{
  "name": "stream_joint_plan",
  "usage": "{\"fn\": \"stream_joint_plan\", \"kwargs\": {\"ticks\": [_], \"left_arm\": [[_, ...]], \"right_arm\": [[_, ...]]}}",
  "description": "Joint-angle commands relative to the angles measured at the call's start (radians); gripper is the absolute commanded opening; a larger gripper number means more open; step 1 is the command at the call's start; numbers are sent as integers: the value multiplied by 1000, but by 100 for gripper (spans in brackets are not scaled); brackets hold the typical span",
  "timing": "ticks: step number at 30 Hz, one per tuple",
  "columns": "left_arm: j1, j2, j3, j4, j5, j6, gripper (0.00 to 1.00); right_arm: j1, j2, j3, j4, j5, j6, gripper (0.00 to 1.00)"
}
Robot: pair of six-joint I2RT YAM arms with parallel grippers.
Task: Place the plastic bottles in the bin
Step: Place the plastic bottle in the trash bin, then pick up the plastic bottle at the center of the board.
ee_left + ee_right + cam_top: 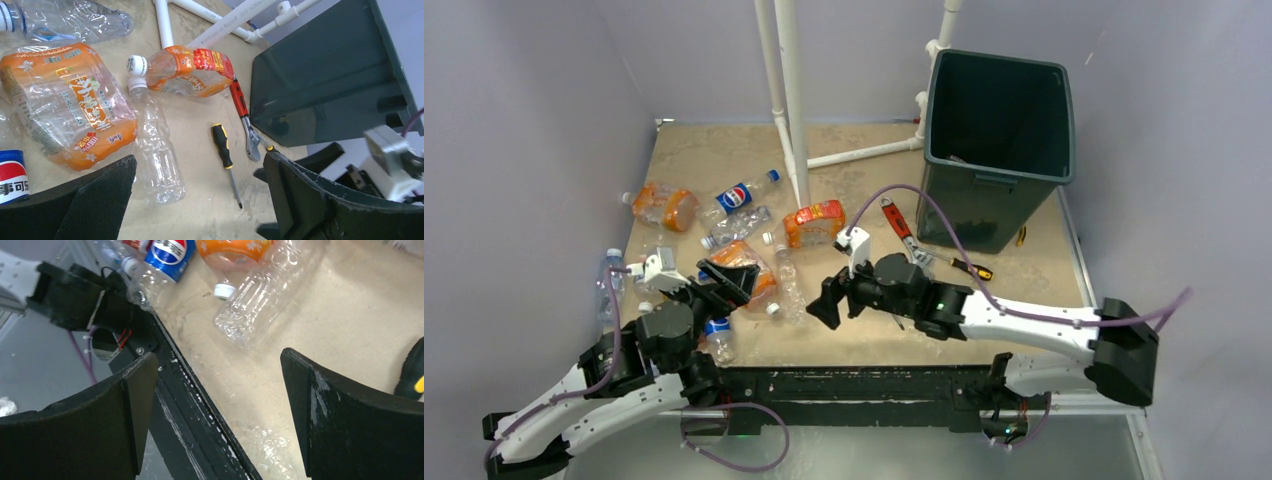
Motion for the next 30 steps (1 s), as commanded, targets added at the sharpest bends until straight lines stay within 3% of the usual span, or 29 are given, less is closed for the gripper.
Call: {"fn": "stream_joint_plan", "kwargs": {"ticks": [1,5,15,23,26,30], "left_arm": [[0,-12,-10,32,-4,15,99],[0,-13,22,-3,4,23,99],[0,-79,0,-48,16,-10,99],[0,-109,-1,-76,11,-18,99],[0,-103,-2,-71,7,-12,99],[0,-79,6,-69,7,-3,99]], "right_arm": [[1,142,-5,189,51,136,94],[-1,267,32,234,13,218,99],[-4,538,251,103,109,257,99],[-9,651,268,61,163,226,99],[-8,665,263,66,164,219,95],[-8,659,232,92,174,205,81]]}}
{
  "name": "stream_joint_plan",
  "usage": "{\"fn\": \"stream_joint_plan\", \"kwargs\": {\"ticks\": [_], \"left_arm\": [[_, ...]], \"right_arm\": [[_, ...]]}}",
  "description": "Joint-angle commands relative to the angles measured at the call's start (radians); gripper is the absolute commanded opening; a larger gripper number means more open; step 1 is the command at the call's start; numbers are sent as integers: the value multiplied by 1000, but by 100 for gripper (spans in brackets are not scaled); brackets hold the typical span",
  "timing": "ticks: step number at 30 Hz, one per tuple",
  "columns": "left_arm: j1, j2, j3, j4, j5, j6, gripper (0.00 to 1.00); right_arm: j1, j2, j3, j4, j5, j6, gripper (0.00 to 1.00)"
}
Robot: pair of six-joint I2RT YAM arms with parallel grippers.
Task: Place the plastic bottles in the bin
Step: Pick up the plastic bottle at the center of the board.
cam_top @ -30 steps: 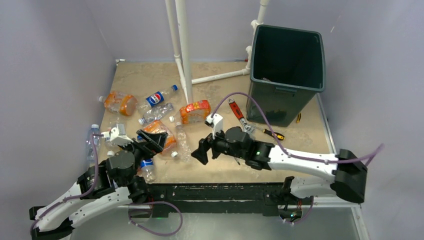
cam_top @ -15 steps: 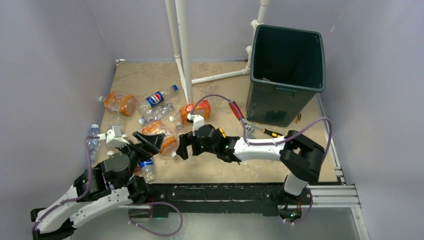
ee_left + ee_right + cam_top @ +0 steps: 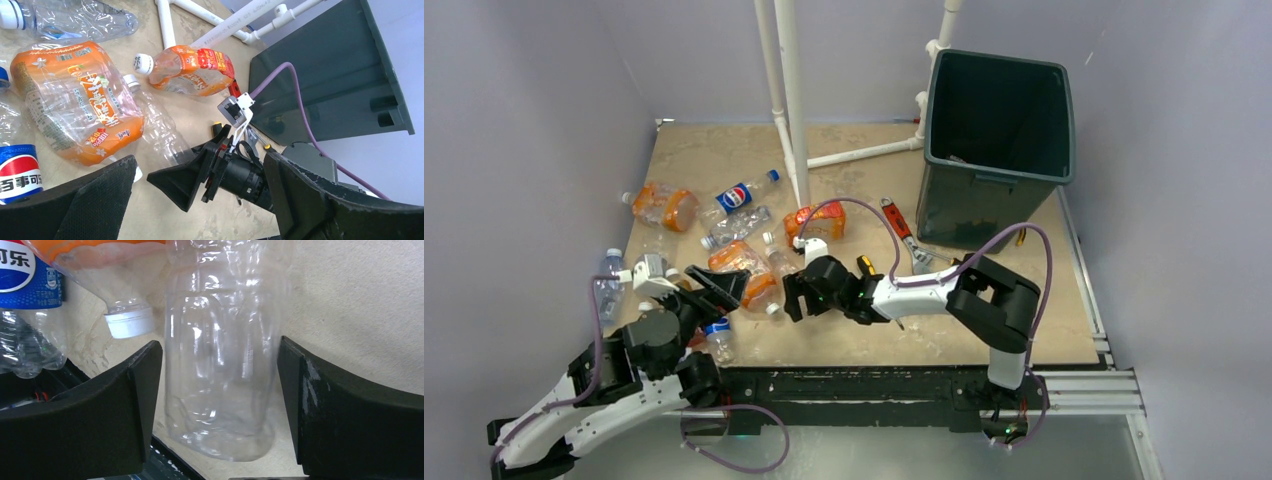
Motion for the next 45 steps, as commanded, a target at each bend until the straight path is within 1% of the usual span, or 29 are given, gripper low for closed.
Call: {"fn": "stream_joint_plan", "kwargs": {"ticks": [1,5,7,9,11,14,18,21,23,25,28,30,32,34,35,39,42,43,45], "left_arm": [[0,29,14,1,1,5,99],[0,50,17,12,5,12,99],[0,62,16,22,5,19,99],[0,75,17,36,5,26,99],[0,89,21,45,8,31,99],[0,111,28,55,9,38,99],[0,133,45,88,-3,74,99],[0,155,96,114,-43,111,97],[0,170,138,151,-69,165,97],[0,177,159,236,-69,253,97],[0,176,125,447,21,426,97],[0,174,84,585,168,538,97],[0,179,42,724,321,601,98],[0,196,5,811,448,635,97],[0,209,-6,853,490,641,97],[0,298,2,909,599,653,97],[0,369,18,947,692,665,97],[0,394,31,952,708,666,97],[-1,441,52,953,721,666,97]], "right_arm": [[-5,-29,-30,32,42,-20,78],[-5,-90,-99,63,35,-40,62],[-5,-120,-125,69,31,-55,51],[-3,-153,-148,64,31,-76,44],[1,-209,-181,66,22,-100,42],[17,-331,-250,71,-10,-141,40],[46,-526,-356,104,-97,-218,39],[67,-702,-435,129,-106,-244,34],[70,-803,-499,194,-128,-254,32],[72,-892,-569,272,-146,-245,30],[72,-996,-660,425,-120,-202,26],[71,-1042,-724,564,-99,-174,23],[72,-1057,-767,694,-82,-154,19],[72,-1043,-786,804,-68,-146,15],[72,-1028,-790,854,-62,-141,14],[72,-950,-780,1012,-44,-111,11],[72,-897,-758,1090,-52,-96,10],[73,-882,-757,1136,-52,-92,10],[75,-862,-751,1165,-42,-94,9]]}}
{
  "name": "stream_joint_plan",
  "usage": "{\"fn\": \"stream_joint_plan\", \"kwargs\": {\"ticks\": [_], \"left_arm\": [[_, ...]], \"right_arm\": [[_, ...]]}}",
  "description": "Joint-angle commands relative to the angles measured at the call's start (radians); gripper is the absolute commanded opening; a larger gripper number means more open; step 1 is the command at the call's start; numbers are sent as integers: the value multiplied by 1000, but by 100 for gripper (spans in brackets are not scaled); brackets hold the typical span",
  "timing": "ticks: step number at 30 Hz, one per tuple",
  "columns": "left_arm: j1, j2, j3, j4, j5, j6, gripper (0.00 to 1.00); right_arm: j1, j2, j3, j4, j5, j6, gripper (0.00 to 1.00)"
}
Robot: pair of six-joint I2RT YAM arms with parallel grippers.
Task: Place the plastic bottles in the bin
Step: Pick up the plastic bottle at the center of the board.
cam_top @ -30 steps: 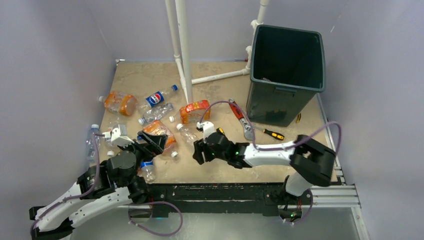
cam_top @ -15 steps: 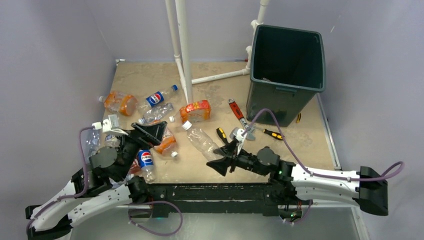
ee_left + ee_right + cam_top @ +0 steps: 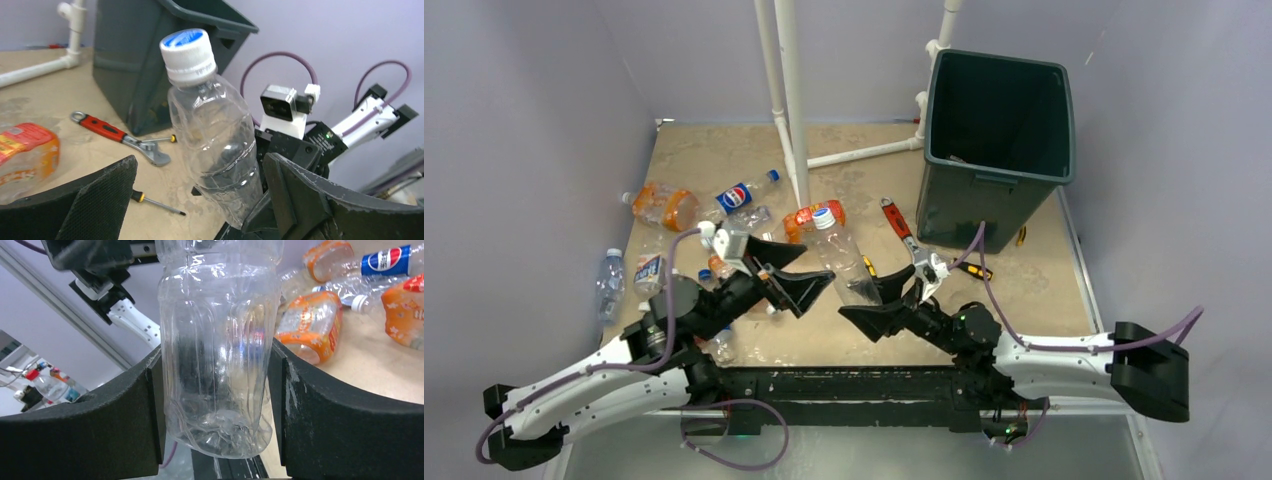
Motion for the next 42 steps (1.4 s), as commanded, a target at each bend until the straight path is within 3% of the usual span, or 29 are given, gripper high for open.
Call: {"fn": "stream_joint_plan", "kwargs": {"ticks": [1,6,9,16,20,21,25,29,34,37,40,42], "left_arm": [[0,92,61,96,130,42,96],[-1,168,77,131,144,38,95],[0,194,63,185,161,27,90],[0,243,46,265,219,10,58],[-1,254,41,273,261,8,37],[0,252,39,271,264,7,32],[0,219,24,254,246,18,18],[0,161,28,200,191,52,10],[0,88,61,82,143,125,3],[0,67,82,12,145,178,1],[0,80,113,-77,212,240,0],[-1,124,160,-143,326,285,0]], "right_arm": [[7,38,42,215,33,12,9],[28,68,48,248,51,-9,10],[48,79,49,259,68,-34,10],[69,105,68,222,66,-81,15],[71,98,90,155,52,-101,23],[71,87,100,106,43,-108,27],[71,17,196,-205,28,-110,62],[71,-55,305,-557,30,-108,97],[71,-180,419,-966,74,-70,99],[71,-274,486,-1092,112,-94,99],[71,-330,585,-1137,66,-153,99],[71,-291,720,-1253,92,-182,99]]}}
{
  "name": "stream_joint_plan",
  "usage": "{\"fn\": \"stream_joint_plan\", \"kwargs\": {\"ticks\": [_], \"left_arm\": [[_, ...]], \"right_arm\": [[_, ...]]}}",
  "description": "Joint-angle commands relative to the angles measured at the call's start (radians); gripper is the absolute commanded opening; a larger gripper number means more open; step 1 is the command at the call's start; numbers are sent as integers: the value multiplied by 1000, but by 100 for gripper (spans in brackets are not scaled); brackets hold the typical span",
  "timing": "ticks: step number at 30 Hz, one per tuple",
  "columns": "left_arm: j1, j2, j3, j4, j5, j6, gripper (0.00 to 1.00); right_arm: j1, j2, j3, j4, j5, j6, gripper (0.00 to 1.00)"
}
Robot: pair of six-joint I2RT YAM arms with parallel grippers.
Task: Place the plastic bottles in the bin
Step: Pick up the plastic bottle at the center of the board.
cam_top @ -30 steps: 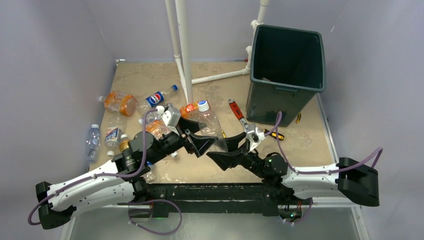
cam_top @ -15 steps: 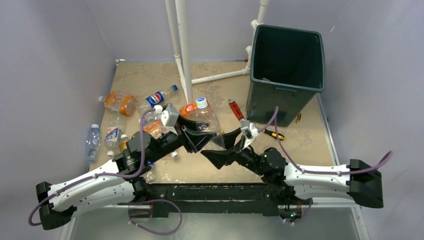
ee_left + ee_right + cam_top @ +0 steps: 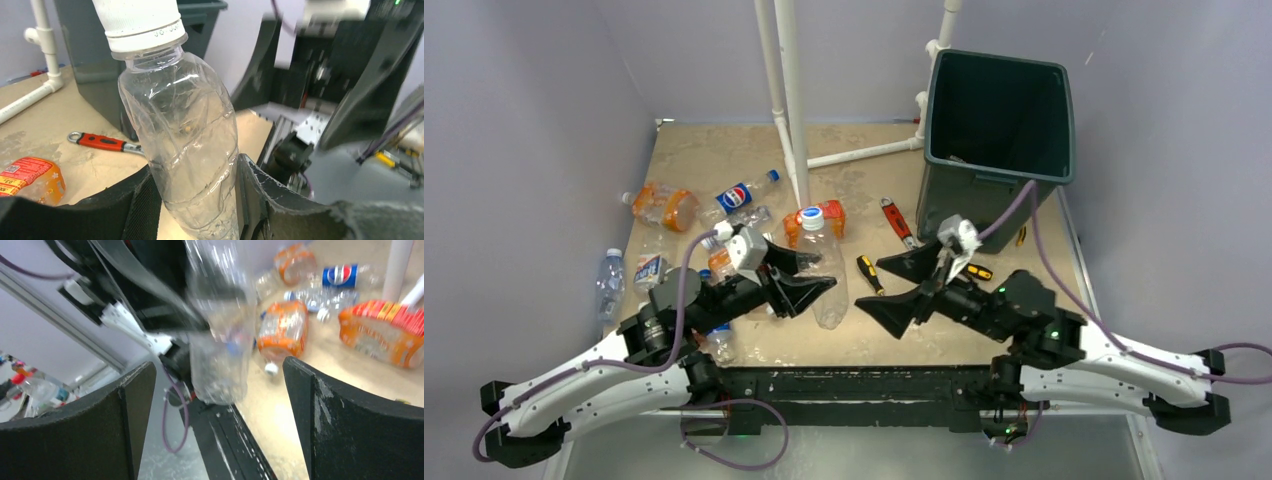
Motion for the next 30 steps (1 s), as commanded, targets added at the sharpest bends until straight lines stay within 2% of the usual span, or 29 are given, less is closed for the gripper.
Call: {"fn": "stream_joint_plan", "kwargs": {"ticks": [1,5,8,16,18,21,30], "left_arm": [[-2,82,124,-178,180,137,0],[-2,179,228,-326,201,207,0],[-2,181,247,-342,165,250,0],[-2,166,272,-360,125,338,0],[-2,163,273,-363,126,374,0],[-3,153,273,-354,126,394,0],[-3,139,251,-338,118,397,0]], "right_arm": [[3,43,294,-272,53,-76,99],[3,204,555,-432,111,-48,99],[2,270,632,-469,91,-36,99],[-27,317,662,-522,121,-11,94],[-110,327,664,-530,63,-9,92],[-250,333,642,-494,-124,1,90],[-269,347,582,-350,-238,28,85]]}}
